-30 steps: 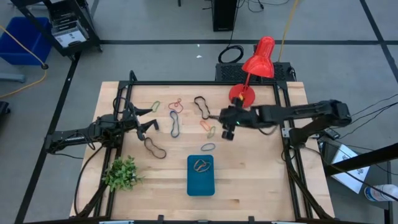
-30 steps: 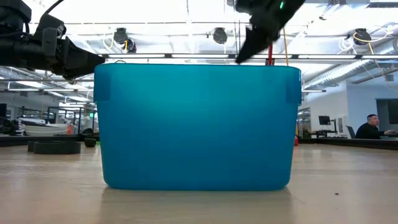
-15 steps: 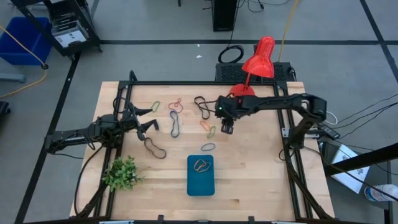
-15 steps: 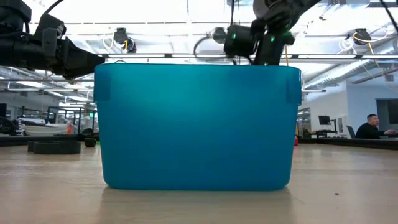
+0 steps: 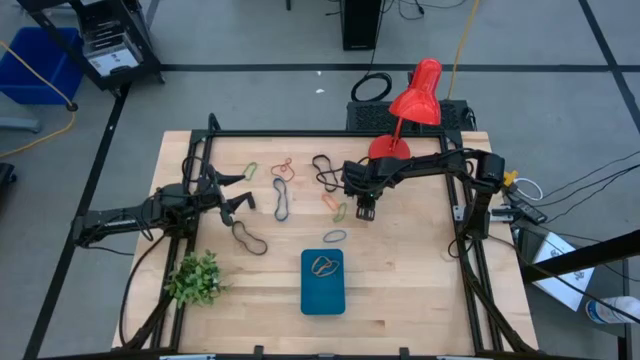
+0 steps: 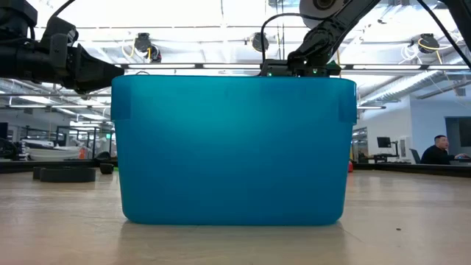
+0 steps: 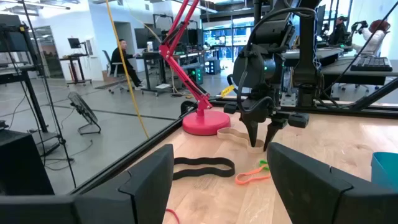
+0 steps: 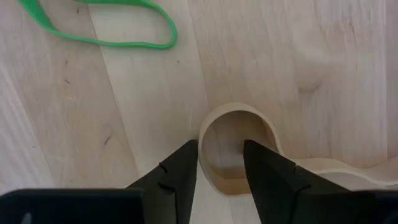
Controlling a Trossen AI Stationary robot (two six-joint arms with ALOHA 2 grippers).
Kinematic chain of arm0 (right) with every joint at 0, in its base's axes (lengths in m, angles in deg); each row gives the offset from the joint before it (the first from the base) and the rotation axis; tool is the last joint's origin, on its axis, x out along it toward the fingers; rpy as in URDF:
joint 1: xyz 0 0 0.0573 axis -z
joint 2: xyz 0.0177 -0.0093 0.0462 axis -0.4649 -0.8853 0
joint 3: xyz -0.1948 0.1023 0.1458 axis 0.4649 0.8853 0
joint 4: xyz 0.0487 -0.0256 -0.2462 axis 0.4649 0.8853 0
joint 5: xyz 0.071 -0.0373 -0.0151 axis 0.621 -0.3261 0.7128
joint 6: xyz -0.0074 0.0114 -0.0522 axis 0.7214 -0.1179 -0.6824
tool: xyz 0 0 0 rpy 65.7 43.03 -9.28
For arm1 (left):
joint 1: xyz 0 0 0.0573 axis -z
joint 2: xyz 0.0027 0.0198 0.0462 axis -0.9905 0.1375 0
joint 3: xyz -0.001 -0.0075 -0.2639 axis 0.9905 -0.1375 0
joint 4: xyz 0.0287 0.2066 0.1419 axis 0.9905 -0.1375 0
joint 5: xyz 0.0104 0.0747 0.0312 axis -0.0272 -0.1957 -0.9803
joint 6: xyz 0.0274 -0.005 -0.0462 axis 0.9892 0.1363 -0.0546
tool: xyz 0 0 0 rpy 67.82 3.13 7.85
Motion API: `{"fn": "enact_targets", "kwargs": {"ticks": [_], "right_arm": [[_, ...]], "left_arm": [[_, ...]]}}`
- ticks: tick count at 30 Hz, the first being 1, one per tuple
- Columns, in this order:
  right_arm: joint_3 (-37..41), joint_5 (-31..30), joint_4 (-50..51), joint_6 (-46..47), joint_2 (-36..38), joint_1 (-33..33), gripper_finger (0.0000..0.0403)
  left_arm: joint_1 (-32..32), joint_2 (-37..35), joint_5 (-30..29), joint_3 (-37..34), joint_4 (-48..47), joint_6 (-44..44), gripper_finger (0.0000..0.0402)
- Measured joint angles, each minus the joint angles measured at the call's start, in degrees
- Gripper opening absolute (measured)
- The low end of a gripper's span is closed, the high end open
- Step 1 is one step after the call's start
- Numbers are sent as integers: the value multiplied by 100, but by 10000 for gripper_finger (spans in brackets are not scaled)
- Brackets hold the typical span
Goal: Pick and place rubber bands into bin
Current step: Put the brown rubber band into the blue bin
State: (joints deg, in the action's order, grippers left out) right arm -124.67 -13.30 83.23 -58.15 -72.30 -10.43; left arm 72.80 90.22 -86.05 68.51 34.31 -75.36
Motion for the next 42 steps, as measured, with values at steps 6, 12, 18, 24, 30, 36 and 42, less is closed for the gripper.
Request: {"fn": "enact_targets", "kwargs": {"ticks": [6, 12, 18, 24, 30, 36, 42], "right_arm": [[-3, -2, 11, 0, -1, -7, 104], [-3, -1, 8, -8, -3, -11, 36], [-3, -13, 7, -5, -3, -11, 10], [-3, -27, 4, 23, 50, -33, 4], [-3, -163, -19, 157, 698, -304, 2], [-3, -615, -556, 310, 1870, -912, 1], [-3, -773, -1579, 237, 2858, -1703, 1]], "left_arm": [[1, -1, 0, 0, -3, -1, 267], [1, 0, 0, 0, -4, 0, 267], [1, 0, 0, 0, -4, 34, 267], [2, 0, 0, 0, -4, 59, 267], [0, -1, 0, 0, -4, 50, 267], [0, 1, 0, 0, -4, 31, 267], [0, 1, 0, 0, -4, 13, 267]]}}
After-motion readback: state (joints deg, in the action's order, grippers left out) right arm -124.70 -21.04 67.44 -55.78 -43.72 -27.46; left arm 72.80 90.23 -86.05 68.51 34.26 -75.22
